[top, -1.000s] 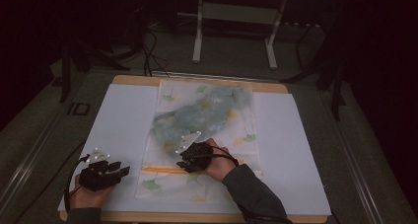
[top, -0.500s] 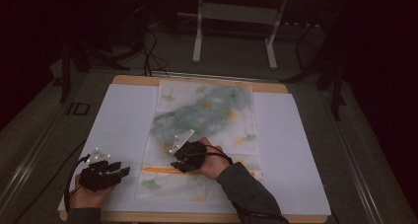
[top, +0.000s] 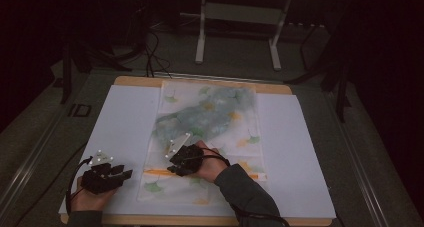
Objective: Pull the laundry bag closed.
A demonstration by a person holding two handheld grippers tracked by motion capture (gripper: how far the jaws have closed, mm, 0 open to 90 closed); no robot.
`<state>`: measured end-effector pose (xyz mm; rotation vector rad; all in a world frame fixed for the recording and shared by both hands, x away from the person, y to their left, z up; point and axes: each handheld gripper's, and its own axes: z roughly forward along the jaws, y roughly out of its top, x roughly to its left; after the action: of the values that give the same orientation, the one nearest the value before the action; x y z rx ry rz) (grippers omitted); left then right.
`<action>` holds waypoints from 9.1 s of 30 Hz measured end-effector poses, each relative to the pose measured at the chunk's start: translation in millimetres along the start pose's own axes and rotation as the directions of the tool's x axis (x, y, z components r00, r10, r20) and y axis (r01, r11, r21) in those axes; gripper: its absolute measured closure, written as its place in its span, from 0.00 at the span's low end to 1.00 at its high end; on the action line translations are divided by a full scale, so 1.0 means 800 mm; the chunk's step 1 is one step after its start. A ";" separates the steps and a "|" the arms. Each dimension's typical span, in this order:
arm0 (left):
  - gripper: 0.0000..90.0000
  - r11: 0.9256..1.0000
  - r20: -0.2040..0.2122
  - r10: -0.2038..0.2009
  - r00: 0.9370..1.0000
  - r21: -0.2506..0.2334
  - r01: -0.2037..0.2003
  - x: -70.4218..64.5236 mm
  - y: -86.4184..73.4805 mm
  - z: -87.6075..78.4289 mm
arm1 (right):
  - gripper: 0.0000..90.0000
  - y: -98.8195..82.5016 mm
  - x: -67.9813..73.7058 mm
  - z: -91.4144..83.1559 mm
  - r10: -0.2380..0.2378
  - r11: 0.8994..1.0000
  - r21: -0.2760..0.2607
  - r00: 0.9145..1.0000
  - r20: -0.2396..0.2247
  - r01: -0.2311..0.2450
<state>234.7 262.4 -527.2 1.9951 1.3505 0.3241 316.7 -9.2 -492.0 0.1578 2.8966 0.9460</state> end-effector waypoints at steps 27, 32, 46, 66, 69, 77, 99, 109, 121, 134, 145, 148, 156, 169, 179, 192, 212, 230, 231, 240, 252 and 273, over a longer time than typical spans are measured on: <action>0.63 1.000 0.004 0.002 1.000 -0.001 -0.002 0.001 0.000 0.002 | 0.68 0.027 -0.001 0.061 0.028 0.999 -0.020 0.997 -0.068 -0.030; 0.63 1.000 0.004 0.000 1.000 -0.005 0.000 0.002 0.000 0.001 | 0.69 0.034 0.000 0.069 0.020 1.000 -0.020 0.997 -0.078 -0.022; 0.62 1.000 0.002 0.001 1.000 -0.003 -0.001 0.003 -0.001 0.001 | 0.79 0.045 0.002 0.084 -0.006 1.000 0.026 0.994 -0.109 0.009; 0.61 1.000 0.004 0.004 1.000 0.003 -0.004 0.001 0.000 0.002 | 0.92 0.050 0.006 0.088 -0.003 0.999 0.033 0.993 -0.116 0.007; 0.61 1.000 0.010 0.016 1.000 0.006 -0.016 -0.002 0.001 0.001 | 0.92 0.051 0.006 0.087 -0.005 0.999 0.045 0.994 -0.107 0.009; 0.61 1.000 0.017 0.021 1.000 0.017 -0.022 -0.005 0.002 0.002 | 0.93 0.049 0.008 0.080 -0.014 0.999 0.047 0.996 -0.085 0.018; 0.62 0.999 0.156 0.018 0.988 0.035 -0.024 -0.032 0.018 0.010 | 0.93 0.044 0.014 0.064 -0.030 0.999 0.030 0.998 -0.047 0.031; 0.65 0.993 0.181 0.029 0.983 0.111 -0.049 -0.043 0.024 0.034 | 0.93 0.045 0.014 0.055 -0.036 0.999 0.028 0.999 -0.035 0.037; 0.74 0.993 0.208 0.010 0.978 0.109 -0.033 -0.038 0.026 0.042 | 0.93 0.051 0.015 0.049 -0.058 0.998 0.036 0.998 -0.022 0.059; 0.98 0.990 0.227 0.046 0.973 0.119 -0.075 -0.046 0.027 0.045 | 0.93 0.044 0.013 0.051 -0.055 0.998 0.042 0.998 -0.031 0.056; 0.98 0.991 0.225 0.056 0.973 0.107 -0.081 -0.047 0.027 0.044 | 0.94 0.039 0.009 0.053 -0.033 0.999 0.033 0.998 -0.047 0.035; 0.98 0.992 0.223 0.057 0.973 0.100 -0.081 -0.047 0.027 0.043 | 0.94 0.037 0.009 0.054 -0.030 0.999 0.033 0.998 -0.049 0.031; 0.98 0.993 0.224 0.061 0.973 0.086 -0.082 -0.047 0.027 0.041 | 0.94 0.034 0.013 0.056 -0.037 0.998 0.051 0.999 -0.039 0.039; 0.98 0.994 0.221 0.062 0.973 0.071 -0.080 -0.046 0.028 0.038 | 0.96 0.030 0.014 0.057 -0.026 0.998 0.055 0.999 -0.028 0.028; 0.98 0.995 0.228 0.056 0.972 0.065 -0.073 -0.045 0.028 0.037 | 0.97 0.026 0.014 0.059 -0.021 0.999 0.046 0.999 -0.033 0.022; 0.98 0.997 0.237 0.051 0.970 0.041 -0.062 -0.042 0.027 0.034 | 1.00 0.024 0.012 0.062 -0.002 0.999 0.044 0.998 -0.055 0.005; 0.99 0.999 0.259 0.046 0.965 0.001 -0.048 -0.038 0.026 0.028 | 1.00 0.017 0.008 0.057 0.030 0.997 0.074 0.998 -0.063 -0.026; 0.98 0.999 0.279 0.039 0.959 -0.025 -0.033 -0.033 0.025 0.023 | 1.00 0.013 0.011 0.044 0.009 0.986 0.167 0.999 -0.039 -0.002; 0.98 0.999 0.280 0.035 0.959 -0.027 -0.028 -0.032 0.024 0.022 | 1.00 0.013 0.011 0.044 0.009 0.986 0.167 0.999 -0.039 -0.002; 0.98 0.999 0.282 0.030 0.959 -0.028 -0.023 -0.030 0.023 0.022 | 1.00 -0.004 0.007 0.031 0.013 0.980 0.197 0.999 -0.031 -0.007; 0.98 0.999 0.279 0.028 0.960 -0.031 -0.020 -0.028 0.022 0.021 | 1.00 -0.016 0.008 0.019 -0.007 0.975 0.223 1.000 -0.012 0.009; 0.98 0.999 0.279 0.031 0.960 -0.029 -0.024 -0.028 0.022 0.021 | 1.00 -0.033 0.006 0.004 0.002 0.971 0.238 1.000 0.001 -0.002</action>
<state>247.1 231.7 -523.4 1.9547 1.1355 0.0667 310.2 -27.8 -510.8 0.1769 3.0011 0.5952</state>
